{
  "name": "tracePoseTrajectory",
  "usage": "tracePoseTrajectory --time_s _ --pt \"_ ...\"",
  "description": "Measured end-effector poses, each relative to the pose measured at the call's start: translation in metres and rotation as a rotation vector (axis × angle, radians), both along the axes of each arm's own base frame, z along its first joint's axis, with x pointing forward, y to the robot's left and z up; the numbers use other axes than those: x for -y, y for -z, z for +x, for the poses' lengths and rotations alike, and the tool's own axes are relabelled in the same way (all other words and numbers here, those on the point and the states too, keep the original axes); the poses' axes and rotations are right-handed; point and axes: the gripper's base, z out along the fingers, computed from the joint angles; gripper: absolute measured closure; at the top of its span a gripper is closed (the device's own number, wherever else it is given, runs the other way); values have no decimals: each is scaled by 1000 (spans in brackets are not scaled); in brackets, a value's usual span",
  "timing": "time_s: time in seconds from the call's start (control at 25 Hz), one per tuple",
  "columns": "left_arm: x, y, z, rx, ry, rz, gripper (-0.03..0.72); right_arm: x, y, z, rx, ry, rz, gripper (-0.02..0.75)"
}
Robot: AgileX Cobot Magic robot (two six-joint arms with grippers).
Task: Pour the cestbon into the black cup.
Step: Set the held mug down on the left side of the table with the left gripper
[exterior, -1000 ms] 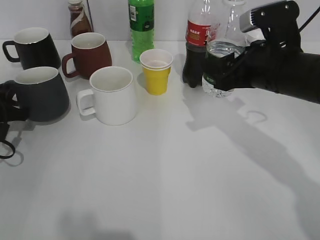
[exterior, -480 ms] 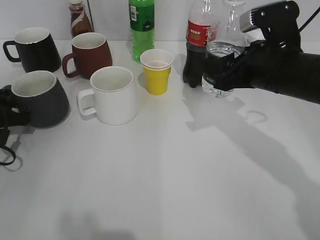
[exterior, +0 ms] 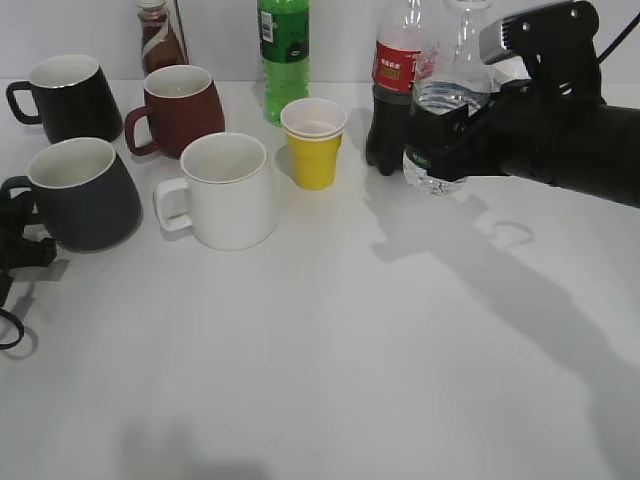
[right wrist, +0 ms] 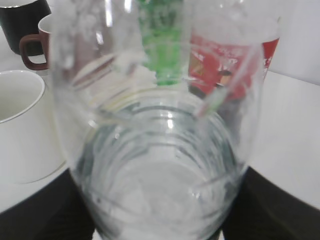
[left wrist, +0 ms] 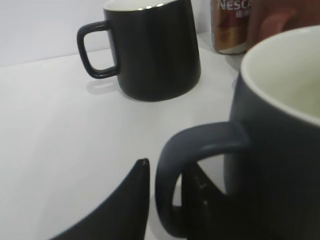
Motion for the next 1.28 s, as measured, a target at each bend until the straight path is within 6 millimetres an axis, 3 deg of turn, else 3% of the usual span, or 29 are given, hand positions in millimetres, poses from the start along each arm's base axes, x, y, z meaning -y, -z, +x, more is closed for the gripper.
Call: tracePoseTrajectory --time_s 0.28,0.52,0.88,1.12,1.28 --pt "0 -4 -6 -12 3 1 410 0 0 0 1 -1 1 273" --pt "1 -4 -16 -34 19 4 398 0 0 0 2 -1 2 273" --pt "1 -20 -30 6 18 4 393 6 1 2 -19 65 49 273" --pt "1 -32 -44 37 31 4 388 27 24 -2 -37 110 31 273" --pt "2 -44 -47 87 33 -18 388 29 45 -2 -46 92 -37 273"
